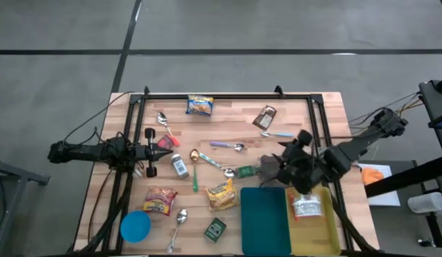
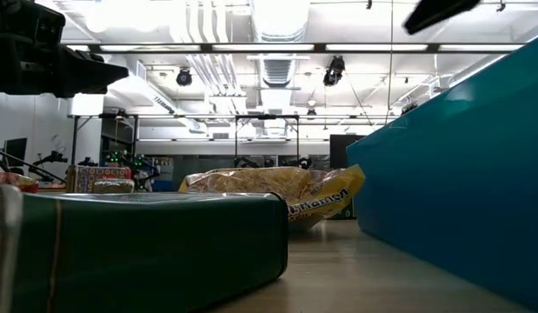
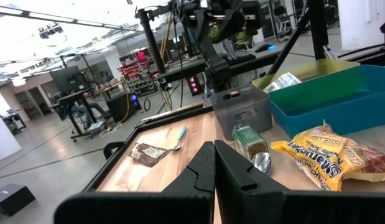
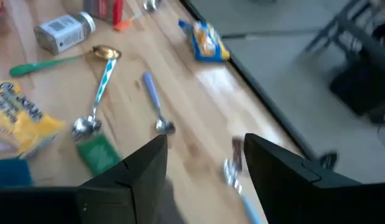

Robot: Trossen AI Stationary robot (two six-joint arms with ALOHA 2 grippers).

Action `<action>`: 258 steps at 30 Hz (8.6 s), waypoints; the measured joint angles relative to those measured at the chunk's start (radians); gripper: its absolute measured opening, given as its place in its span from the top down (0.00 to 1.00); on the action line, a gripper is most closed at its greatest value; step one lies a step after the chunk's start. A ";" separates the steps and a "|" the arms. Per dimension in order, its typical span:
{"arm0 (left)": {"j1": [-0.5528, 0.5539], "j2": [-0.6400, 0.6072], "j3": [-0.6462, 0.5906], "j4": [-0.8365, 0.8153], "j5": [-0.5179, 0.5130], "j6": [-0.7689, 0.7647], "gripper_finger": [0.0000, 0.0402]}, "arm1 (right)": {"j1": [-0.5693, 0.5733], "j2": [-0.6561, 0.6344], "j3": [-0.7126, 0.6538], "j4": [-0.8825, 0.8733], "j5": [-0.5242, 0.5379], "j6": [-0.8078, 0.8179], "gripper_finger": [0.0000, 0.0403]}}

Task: Pick & Place Food Item
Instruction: Put the yellow noodle pack into the yellow bin

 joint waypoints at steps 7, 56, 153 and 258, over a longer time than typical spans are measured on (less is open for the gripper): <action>0.000 0.000 0.000 0.000 0.000 0.000 1.00 | -0.208 -0.028 -0.072 0.404 -0.298 -0.474 0.47; 0.000 0.024 0.000 0.000 0.000 0.000 1.00 | -0.421 0.656 0.066 0.808 -1.127 -0.600 0.47; 0.000 0.033 0.000 0.000 0.000 0.000 1.00 | -0.424 0.673 0.058 0.688 -0.778 -0.618 0.97; 0.000 0.033 0.000 0.000 0.000 0.000 1.00 | -0.443 0.651 0.195 0.532 -0.979 -1.125 0.35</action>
